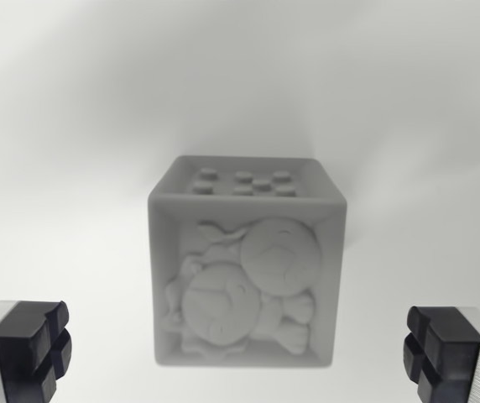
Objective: Destack cube
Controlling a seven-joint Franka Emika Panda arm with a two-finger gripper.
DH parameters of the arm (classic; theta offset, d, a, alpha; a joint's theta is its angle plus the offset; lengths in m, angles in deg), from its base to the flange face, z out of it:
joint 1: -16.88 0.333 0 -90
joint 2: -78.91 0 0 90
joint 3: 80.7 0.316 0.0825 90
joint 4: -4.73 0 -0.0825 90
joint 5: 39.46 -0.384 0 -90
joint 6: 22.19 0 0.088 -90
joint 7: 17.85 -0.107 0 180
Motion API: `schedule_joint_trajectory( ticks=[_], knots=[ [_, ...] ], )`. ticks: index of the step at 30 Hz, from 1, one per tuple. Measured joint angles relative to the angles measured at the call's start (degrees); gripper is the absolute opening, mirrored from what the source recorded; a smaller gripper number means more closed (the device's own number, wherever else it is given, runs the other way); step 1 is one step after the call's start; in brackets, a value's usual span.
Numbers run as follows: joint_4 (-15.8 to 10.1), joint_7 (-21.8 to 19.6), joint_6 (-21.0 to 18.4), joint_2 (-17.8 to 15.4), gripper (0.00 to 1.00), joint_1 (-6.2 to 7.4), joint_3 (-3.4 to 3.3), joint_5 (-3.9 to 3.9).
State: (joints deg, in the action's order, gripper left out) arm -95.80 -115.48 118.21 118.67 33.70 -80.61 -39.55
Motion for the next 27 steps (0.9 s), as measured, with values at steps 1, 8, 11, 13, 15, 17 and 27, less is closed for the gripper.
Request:
schedule_joint_trajectory(
  ticks=[1, 8, 11, 13, 15, 17, 27],
  knots=[
    [-0.1, 0.0, -0.3, -0.4, 1.00, 0.00, 0.00, 0.00],
    [-0.4, 0.0, -2.9, -3.4, 1.00, 0.00, 0.00, 0.00],
    [-0.6, 0.0, -4.1, -4.7, 1.00, 0.00, 0.00, 0.00],
    [-0.6, 0.0, -5.0, -5.6, 1.00, 0.00, 0.00, 0.00],
    [-0.6, 0.0, -5.8, -6.6, 1.00, 0.00, 0.00, 0.00],
    [-0.6, 0.0, -6.8, -7.5, 1.00, 0.00, 0.00, 0.00],
    [0.0, 0.0, -11.2, -11.2, 1.00, 0.00, 0.00, 0.00]
  ],
)
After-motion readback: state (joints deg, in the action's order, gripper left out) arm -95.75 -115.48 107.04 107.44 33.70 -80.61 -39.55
